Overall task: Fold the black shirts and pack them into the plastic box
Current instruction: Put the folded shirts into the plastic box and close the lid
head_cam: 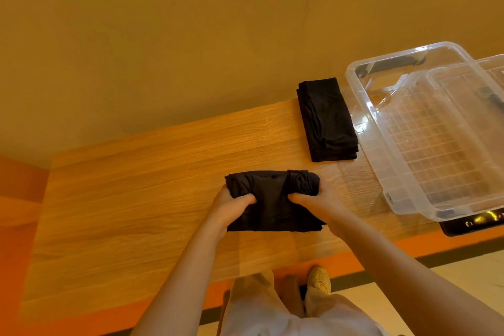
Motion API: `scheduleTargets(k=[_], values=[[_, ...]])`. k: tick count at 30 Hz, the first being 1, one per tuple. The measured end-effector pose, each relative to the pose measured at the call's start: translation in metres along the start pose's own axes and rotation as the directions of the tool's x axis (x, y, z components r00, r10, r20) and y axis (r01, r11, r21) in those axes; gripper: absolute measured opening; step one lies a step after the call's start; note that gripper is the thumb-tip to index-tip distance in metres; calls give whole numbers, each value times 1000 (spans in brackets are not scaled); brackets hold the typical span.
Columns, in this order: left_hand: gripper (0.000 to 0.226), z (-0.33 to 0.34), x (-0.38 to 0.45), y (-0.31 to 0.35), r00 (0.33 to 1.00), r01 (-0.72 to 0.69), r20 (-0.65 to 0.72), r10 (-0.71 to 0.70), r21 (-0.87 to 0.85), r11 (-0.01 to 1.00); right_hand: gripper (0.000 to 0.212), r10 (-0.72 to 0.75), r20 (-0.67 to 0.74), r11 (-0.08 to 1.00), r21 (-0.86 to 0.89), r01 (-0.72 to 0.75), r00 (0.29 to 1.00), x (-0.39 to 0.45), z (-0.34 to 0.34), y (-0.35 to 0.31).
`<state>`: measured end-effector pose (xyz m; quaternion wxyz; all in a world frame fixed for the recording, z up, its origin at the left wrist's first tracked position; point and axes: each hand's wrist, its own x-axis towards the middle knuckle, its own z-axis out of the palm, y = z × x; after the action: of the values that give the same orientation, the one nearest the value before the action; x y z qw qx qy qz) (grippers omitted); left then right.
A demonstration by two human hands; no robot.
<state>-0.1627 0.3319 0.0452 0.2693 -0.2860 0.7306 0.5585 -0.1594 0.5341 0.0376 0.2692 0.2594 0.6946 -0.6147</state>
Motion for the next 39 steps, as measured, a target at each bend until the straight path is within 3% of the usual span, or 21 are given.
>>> scheduleTargets(k=[8,16,25,31,36,39], values=[[38,-11,4,25,981,-192,44,190,57,980,55,-133,-104,991,1,133,986,1,-13,-28],[33,-17,13,88,971,-194,130,199,-51,980,57,-213,-206,977,-16,214,955,-1,-33,-85],[31,-7,15,175,881,-155,406,244,-239,958,41,-311,-338,948,-51,313,888,-10,-76,-160],[22,38,19,220,873,-275,390,293,-104,956,44,-309,-438,949,-88,301,844,-6,-124,-186],[18,87,22,252,869,-356,352,347,-41,933,30,-333,-470,940,-102,325,818,0,-174,-202],[15,124,25,268,876,-373,321,361,-26,927,39,-335,-502,938,-97,334,797,14,-207,-205]])
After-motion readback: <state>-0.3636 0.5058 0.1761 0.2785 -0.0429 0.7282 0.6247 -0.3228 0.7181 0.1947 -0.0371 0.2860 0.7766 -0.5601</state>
